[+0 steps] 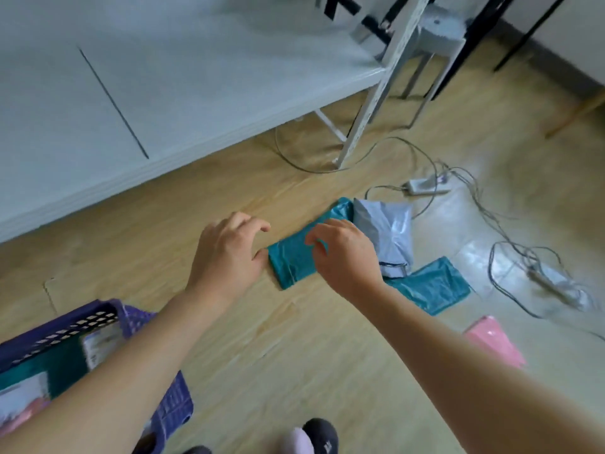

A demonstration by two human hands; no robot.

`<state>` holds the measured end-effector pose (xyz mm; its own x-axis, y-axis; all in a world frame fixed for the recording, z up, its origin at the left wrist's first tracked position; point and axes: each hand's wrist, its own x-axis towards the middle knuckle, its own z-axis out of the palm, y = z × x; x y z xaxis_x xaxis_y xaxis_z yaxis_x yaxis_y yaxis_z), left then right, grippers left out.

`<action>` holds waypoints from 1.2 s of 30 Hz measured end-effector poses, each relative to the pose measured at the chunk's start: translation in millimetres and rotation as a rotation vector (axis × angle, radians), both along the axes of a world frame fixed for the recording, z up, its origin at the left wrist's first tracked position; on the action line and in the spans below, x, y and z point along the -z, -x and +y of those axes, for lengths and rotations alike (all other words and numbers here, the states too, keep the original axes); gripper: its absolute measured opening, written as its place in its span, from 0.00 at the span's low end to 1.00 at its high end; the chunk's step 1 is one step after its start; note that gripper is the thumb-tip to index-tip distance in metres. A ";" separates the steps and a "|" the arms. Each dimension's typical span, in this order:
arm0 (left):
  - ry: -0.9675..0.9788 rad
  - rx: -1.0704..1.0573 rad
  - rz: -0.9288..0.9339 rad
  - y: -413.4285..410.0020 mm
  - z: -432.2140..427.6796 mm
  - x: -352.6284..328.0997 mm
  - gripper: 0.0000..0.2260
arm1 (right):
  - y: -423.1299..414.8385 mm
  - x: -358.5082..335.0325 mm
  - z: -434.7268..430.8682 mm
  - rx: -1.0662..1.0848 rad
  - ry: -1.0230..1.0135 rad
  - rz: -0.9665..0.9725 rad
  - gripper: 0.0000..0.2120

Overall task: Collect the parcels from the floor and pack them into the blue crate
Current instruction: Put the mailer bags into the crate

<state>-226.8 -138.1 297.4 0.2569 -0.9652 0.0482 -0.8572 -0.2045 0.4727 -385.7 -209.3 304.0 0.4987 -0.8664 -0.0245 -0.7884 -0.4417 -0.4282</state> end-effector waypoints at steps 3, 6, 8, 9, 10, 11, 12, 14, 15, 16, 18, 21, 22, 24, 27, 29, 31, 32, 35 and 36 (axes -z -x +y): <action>-0.044 0.047 0.047 38.5 -18.3 -42.4 0.14 | 49.7 -37.8 -7.9 0.081 -0.045 0.022 0.11; -0.113 0.071 0.069 72.6 -33.0 -67.1 0.15 | 95.4 -61.2 -17.9 0.156 -0.091 0.036 0.11; -0.164 0.097 0.084 95.9 -44.2 -78.6 0.15 | 122.3 -73.6 -25.8 0.199 -0.122 0.031 0.12; -0.191 0.110 0.091 109.0 -50.7 -83.0 0.15 | 135.4 -79.6 -30.5 0.215 -0.141 0.026 0.12; -0.210 0.123 0.097 124.0 -57.2 -87.1 0.16 | 148.5 -85.4 -34.9 0.225 -0.162 0.023 0.13; -0.225 0.139 0.106 140.8 -64.2 -90.4 0.16 | 162.3 -90.9 -38.9 0.231 -0.176 0.023 0.13; -0.233 0.156 0.115 159.2 -72.1 -93.9 0.16 | 176.8 -95.6 -43.8 0.236 -0.183 0.025 0.13; -0.232 0.192 0.136 198.1 -90.4 -100.3 0.16 | 208.5 -103.2 -54.9 0.265 -0.192 0.033 0.13; -0.222 0.211 0.145 217.1 -100.8 -102.3 0.16 | 225.0 -105.2 -61.1 0.286 -0.196 0.035 0.13; -0.215 0.232 0.148 235.5 -111.2 -103.8 0.16 | 242.2 -105.3 -67.0 0.310 -0.201 0.039 0.13; -0.223 0.271 0.154 271.3 -131.3 -103.5 0.15 | 279.1 -102.6 -78.2 0.368 -0.225 0.053 0.13; -0.253 0.349 0.163 321.6 -156.2 -94.8 0.15 | 335.3 -97.5 -91.2 0.454 -0.276 0.054 0.14; -0.278 0.374 0.163 338.3 -163.6 -91.9 0.15 | 353.9 -97.0 -94.8 0.477 -0.287 0.069 0.14; -0.337 0.435 0.165 372.2 -178.8 -84.8 0.15 | 393.0 -95.3 -101.5 0.523 -0.303 0.111 0.14; -0.417 0.522 0.188 422.0 -205.9 -74.3 0.16 | 452.3 -84.5 -112.3 0.633 -0.346 0.149 0.14; -0.453 0.557 0.190 453.1 -229.2 -65.7 0.17 | 486.5 -70.1 -124.9 0.728 -0.363 0.132 0.15; -0.488 0.581 0.182 484.9 -257.1 -53.8 0.17 | 515.3 -55.2 -144.8 0.810 -0.396 0.128 0.14; -0.501 0.594 0.183 501.5 -272.1 -45.7 0.17 | 528.7 -48.0 -157.2 0.833 -0.410 0.123 0.14; -0.547 0.627 0.194 551.8 -310.5 -10.7 0.18 | 569.7 -16.0 -192.6 0.874 -0.468 0.087 0.14; -0.569 0.635 0.199 569.0 -319.3 3.8 0.18 | 584.1 -0.9 -200.3 0.888 -0.482 0.078 0.14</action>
